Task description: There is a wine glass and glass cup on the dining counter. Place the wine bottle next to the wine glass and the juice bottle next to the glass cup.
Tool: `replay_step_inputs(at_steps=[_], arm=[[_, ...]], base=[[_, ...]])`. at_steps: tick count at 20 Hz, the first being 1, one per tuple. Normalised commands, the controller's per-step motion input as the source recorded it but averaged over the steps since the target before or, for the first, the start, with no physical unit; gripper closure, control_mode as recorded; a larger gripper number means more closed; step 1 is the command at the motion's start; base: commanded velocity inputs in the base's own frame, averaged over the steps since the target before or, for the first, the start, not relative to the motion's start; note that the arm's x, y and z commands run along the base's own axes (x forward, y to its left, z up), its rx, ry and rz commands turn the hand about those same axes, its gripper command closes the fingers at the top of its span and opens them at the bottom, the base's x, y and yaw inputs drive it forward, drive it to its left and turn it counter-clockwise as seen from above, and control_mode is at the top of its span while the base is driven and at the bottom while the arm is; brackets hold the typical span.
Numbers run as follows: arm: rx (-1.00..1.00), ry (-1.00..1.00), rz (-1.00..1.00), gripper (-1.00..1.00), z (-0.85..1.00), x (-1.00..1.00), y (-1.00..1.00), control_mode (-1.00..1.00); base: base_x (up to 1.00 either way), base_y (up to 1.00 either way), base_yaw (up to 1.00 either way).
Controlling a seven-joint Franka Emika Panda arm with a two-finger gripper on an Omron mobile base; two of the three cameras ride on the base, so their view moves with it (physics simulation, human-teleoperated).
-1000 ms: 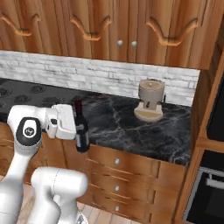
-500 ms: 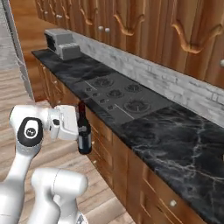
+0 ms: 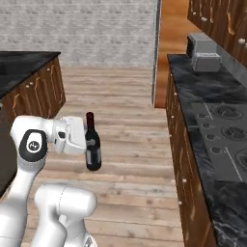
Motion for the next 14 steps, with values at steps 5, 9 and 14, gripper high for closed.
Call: replay_step_inputs(at_steps=[5,9,14], arm=[[0.0,0.0,0.0,1.0,0.0,0.0,0.0,1.0],[0.0,0.0,0.0,1.0,0.0,0.0,0.0,1.0],[0.0,0.0,0.0,1.0,0.0,0.0,0.0,1.0]], base=[[-0.04,0.0,1.0],[-0.05,0.0,1.0],[-0.07,0.0,1.0]])
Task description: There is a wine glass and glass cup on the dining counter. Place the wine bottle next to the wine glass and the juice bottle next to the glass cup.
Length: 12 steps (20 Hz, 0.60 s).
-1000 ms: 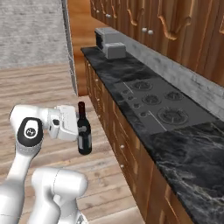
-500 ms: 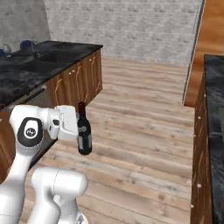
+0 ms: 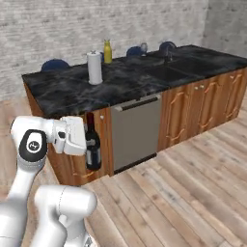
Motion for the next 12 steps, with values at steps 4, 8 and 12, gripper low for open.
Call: replay_step_inputs(at_steps=[4,8,12], arm=[[0.0,0.0,0.0,1.0,0.0,0.0,0.0,1.0],[0.0,0.0,0.0,1.0,0.0,0.0,0.0,1.0],[0.0,0.0,0.0,1.0,0.0,0.0,0.0,1.0]], base=[[-0.07,0.11,0.88],[0.03,0.61,0.14],[0.09,0.74,0.0]])
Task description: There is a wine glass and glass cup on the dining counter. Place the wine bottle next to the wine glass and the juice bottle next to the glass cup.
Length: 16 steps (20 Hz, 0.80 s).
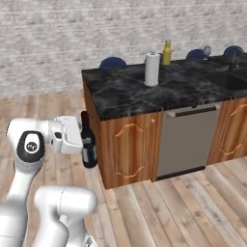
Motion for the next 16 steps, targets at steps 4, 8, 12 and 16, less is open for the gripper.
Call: replay_step_inputs(at_steps=[4,8,12,16], arm=[[0.0,0.0,0.0,1.0,0.0,0.0,0.0,1.0],[0.0,0.0,0.0,1.0,0.0,0.0,0.0,1.0],[0.0,0.0,0.0,1.0,0.0,0.0,0.0,1.0],[0.0,0.0,0.0,1.0,0.0,0.0,0.0,1.0]], base=[[0.1,0.77,-0.01],[0.16,0.79,-0.03],[0.27,0.82,-0.06],[0.39,0.76,-0.11]])
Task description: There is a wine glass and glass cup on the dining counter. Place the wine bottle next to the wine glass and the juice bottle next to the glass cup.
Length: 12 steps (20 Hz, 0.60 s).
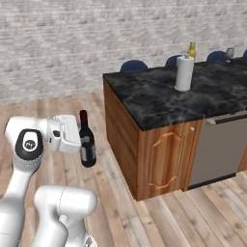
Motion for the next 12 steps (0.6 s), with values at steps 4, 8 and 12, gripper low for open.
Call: replay_step_inputs(at_steps=[4,8,12], arm=[[0.0,0.0,0.0,1.0,0.0,0.0,0.0,1.0],[0.0,0.0,0.0,1.0,0.0,0.0,0.0,1.0],[0.0,0.0,0.0,1.0,0.0,0.0,0.0,1.0]], base=[[0.52,0.68,-0.14],[0.58,0.66,-0.14],[0.63,0.66,-0.1]])
